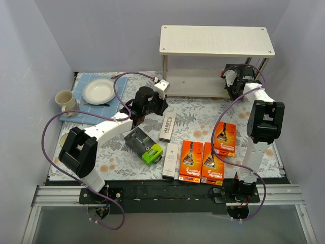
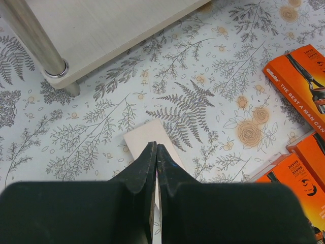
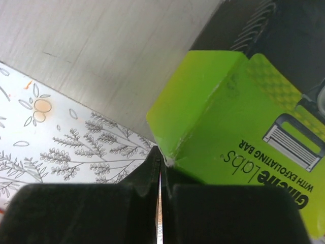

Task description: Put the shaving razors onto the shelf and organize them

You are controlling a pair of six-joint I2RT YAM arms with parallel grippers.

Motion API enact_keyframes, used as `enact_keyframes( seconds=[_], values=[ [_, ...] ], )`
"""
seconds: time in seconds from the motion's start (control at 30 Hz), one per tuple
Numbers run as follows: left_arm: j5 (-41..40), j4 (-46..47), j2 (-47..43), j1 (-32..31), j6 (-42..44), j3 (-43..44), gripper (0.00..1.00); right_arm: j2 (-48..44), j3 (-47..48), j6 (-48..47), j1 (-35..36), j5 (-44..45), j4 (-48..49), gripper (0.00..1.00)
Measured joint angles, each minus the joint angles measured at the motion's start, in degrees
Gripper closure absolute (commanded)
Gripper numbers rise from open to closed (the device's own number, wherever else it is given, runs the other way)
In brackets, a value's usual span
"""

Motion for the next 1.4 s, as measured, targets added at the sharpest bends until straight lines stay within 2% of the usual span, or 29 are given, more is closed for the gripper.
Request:
enact_keyframes(
  seconds=[0.27,0.33,0.37,0.4,0.43,0.47,0.57,0.67,0.7,0.77,0.8,0.9,1.07,1.2,1.3,1.33,1.4],
  values=[
    [-0.02,-0.22,-0.35,0.00,0.07,-0.66,1.00,1.42,2.27,0.35,-0.07,-0.02,-0.48,0.99],
    [0.09,-0.81,-1.22,0.00,0.17,-1.79,0.93,0.33,-0.04,0.37,-0.02,-0.72,-0.09,0.93],
    [0.33,-1.42,-1.81,0.00,0.33,-2.38,0.79,-0.81,-2.25,0.37,0.22,-1.25,0.22,0.84],
    [0.68,-2.36,-2.45,0.00,0.66,-2.99,0.64,-2.58,-5.03,0.44,0.37,-1.75,0.33,0.80],
    [1.27,-3.45,-3.13,0.00,1.03,-3.61,0.53,-4.52,-7.89,0.57,0.59,-2.51,-0.04,0.76],
    [2.03,-4.48,-3.80,0.04,1.22,-4.20,0.36,-6.97,-11.26,0.48,1.14,-3.45,-0.44,0.69],
    [3.93,-8.72,-5.55,0.07,2.56,-5.01,0.19,-13.03,-17.62,0.79,3.56,-6.67,-1.36,0.52],
    [5.75,-14.05,-6.95,0.48,5.77,-5.03,0.19,-20.31,-23.04,0.70,7.39,-11.85,-1.55,0.38],
    [6.23,-16.46,-7.48,0.81,6.93,-4.98,0.21,-22.53,-24.11,0.83,8.59,-13.79,-1.51,0.34],
    [6.69,-21.68,-8.39,2.38,8.66,-4.63,0.26,-26.18,-25.27,0.94,10.91,-17.64,-1.51,0.19],
    [6.71,-24.22,-8.66,3.76,8.81,-4.26,0.30,-27.89,-25.49,1.22,12.09,-19.87,-1.20,0.18],
    [5.92,-30.08,-9.11,10.16,5.68,-3.19,0.30,-31.43,-25.46,3.69,16.06,-25.66,1.11,0.09],
    [4.96,-34.91,-13.60,20.63,-3.39,-4.52,0.30,-28.81,-20.39,10.47,24.46,-33.20,2.73,0.10],
    [7.78,-36.59,-19.80,24.61,-11.65,-8.04,0.35,-23.06,-14.10,14.84,31.39,-36.24,2.67,0.10],
    [11.65,-36.87,-22.58,26.82,-16.35,-11.15,0.36,-18.51,-10.19,19.21,36.00,-37.57,2.82,0.07],
    [12.61,-36.79,-23.41,27.30,-17.88,-12.50,0.35,-17.22,-9.46,20.81,37.35,-37.92,2.84,0.02],
    [14.36,-36.72,-24.76,27.50,-20.37,-15.15,0.35,-15.08,-8.81,23.65,39.34,-38.21,2.80,0.01]
  ],
)
